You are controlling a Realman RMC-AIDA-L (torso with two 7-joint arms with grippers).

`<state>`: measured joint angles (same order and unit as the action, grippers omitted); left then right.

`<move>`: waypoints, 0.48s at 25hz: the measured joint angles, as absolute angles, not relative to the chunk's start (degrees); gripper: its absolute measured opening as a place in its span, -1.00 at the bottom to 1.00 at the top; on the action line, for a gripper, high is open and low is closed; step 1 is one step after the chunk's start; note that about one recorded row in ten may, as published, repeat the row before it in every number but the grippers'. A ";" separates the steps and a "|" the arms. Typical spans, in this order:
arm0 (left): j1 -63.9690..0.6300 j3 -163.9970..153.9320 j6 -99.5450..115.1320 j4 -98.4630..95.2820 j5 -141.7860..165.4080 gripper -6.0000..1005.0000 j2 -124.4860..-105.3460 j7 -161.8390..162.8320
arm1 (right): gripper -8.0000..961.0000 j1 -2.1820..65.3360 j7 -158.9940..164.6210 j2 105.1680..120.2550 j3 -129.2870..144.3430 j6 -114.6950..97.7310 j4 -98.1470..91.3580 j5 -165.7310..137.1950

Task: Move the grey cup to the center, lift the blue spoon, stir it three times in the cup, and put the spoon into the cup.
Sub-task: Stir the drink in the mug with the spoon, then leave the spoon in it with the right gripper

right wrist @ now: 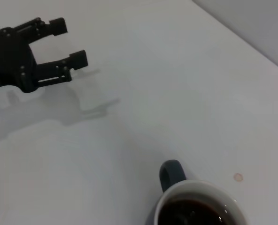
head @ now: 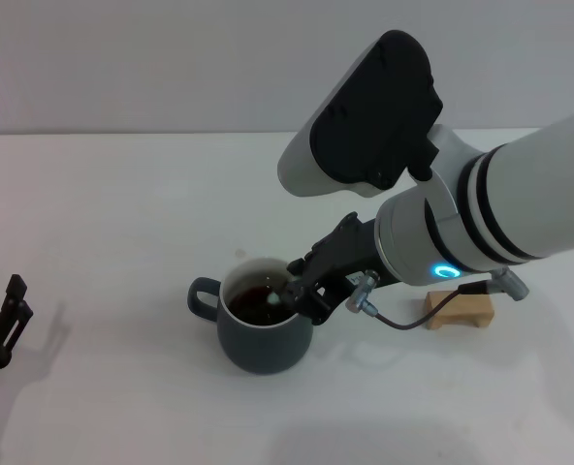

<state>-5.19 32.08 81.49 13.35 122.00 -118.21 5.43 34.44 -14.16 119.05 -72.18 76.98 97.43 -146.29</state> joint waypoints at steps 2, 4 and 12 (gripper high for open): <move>-5.20 32.14 81.42 13.35 121.94 0.71 -118.21 5.44 | -0.62 33.90 -14.16 119.04 -72.14 77.30 99.04 -146.39; -5.29 32.19 81.41 13.35 121.93 0.71 -118.21 5.45 | -0.52 33.45 -14.16 119.04 -72.38 77.43 100.02 -146.49; -5.51 32.08 81.25 13.32 121.94 0.71 -118.21 5.42 | -0.07 32.17 -14.59 118.92 -73.54 75.54 101.79 -147.79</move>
